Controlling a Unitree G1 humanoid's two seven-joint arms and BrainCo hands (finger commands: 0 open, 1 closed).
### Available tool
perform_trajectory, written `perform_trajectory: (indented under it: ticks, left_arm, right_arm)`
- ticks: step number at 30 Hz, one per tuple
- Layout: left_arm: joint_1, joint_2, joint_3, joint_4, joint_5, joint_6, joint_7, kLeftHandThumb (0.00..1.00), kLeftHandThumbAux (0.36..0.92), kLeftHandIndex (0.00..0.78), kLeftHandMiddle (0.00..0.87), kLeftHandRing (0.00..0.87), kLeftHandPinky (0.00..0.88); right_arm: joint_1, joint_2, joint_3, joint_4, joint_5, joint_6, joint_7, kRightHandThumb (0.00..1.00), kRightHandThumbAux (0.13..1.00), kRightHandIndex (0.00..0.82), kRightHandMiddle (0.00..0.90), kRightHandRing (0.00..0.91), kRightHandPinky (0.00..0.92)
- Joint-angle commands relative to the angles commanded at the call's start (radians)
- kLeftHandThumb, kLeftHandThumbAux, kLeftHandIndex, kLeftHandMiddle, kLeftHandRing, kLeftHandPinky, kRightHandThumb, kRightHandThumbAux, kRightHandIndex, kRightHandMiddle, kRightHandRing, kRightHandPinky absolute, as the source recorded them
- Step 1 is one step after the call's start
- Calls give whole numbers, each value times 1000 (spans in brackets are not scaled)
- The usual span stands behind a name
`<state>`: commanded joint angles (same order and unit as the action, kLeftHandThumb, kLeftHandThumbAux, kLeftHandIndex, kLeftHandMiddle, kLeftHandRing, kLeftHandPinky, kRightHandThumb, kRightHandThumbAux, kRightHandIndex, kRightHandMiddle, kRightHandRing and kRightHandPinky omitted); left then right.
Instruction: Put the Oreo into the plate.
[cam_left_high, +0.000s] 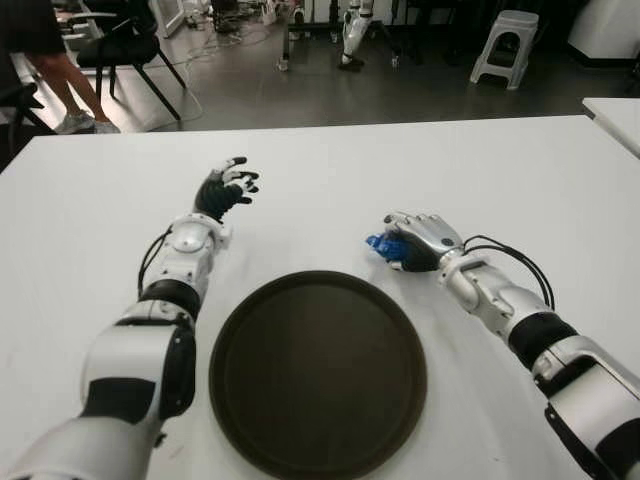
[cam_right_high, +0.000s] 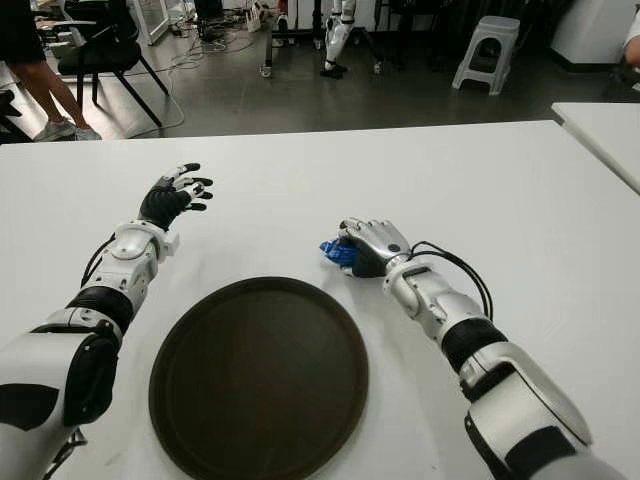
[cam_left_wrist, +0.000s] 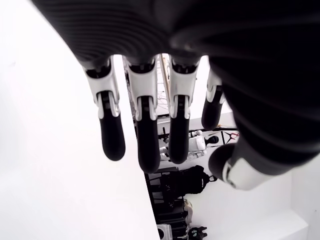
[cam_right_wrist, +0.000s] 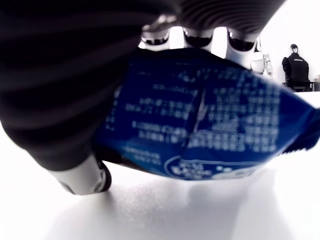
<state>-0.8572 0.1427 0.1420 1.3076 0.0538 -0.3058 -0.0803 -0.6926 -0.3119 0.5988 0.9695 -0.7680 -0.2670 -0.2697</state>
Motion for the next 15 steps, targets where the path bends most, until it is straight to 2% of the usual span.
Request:
perform_trajectory:
  ticks: [9, 15]
  left_arm:
    - [-4, -2, 0, 4, 2, 3, 6, 129, 668, 187, 319, 343, 370]
    - [-6, -3, -1, 7, 5, 7, 10, 116, 684, 183, 310, 333, 359]
  right_arm:
    - [-31, -14, -42, -99, 5, 3, 15, 695, 727, 435, 750, 746, 733]
    - [-28, -38, -66, -215, -1, 16, 48, 695, 726, 434, 751, 749, 734]
